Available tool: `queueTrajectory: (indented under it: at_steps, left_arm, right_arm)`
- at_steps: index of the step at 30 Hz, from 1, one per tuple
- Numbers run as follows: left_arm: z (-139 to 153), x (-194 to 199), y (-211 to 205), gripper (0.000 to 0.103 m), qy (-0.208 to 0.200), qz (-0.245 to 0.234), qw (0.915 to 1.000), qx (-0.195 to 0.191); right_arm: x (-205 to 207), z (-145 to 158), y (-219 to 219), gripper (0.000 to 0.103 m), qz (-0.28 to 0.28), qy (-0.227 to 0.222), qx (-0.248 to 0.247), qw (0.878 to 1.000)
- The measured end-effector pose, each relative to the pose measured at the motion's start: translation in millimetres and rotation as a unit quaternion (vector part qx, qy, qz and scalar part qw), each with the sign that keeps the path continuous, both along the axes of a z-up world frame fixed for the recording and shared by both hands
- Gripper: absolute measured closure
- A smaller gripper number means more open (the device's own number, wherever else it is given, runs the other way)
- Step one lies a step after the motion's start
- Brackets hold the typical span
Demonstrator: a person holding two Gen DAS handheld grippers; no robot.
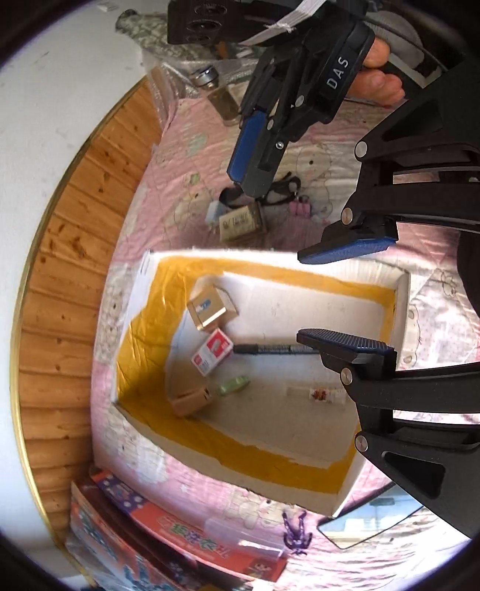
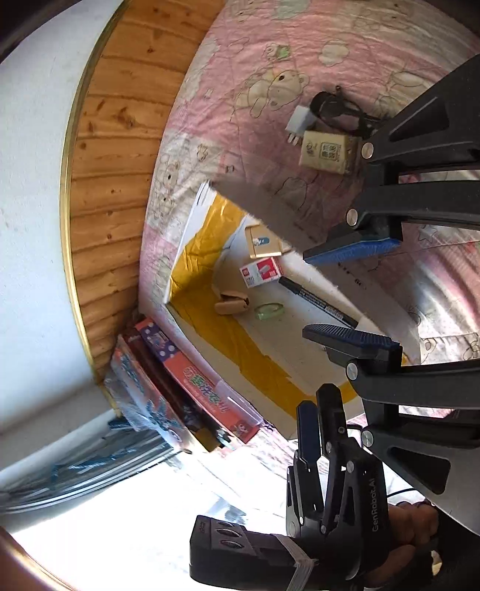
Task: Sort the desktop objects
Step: 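Move the left tool to the tissue pack while the right tool approaches the black glasses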
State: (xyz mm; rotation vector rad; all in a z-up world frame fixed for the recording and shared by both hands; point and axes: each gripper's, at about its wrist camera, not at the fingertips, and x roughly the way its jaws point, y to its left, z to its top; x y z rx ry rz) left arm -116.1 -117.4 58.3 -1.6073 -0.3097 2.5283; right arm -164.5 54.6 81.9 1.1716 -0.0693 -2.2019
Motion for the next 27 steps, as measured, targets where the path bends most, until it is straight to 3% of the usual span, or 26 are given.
queueTrajectory:
  at_steps: [6, 10, 19, 27]
  left_arm:
    - [-6, -23, 50, 0.060, -0.022, -0.049, 0.9980, 0.033]
    - [-20, -46, 85, 0.058, -0.045, -0.074, 0.9954, 0.040]
    - [-87, -115, 136, 0.057, -0.124, -0.068, 0.9891, 0.039]
    - [-135, -163, 152, 0.057, -0.152, -0.052, 0.9869, -0.012]
  right_arm:
    - [-3, -42, 72, 0.067, -0.118, -0.043, 0.012, 0.992]
    - [-11, -74, 104, 0.067, -0.166, -0.084, 0.021, 0.982]
    - [-44, -124, 120, 0.060, -0.182, -0.113, 0.041, 0.976]
    - [-76, -154, 112, 0.060, -0.167, -0.119, 0.076, 0.976]
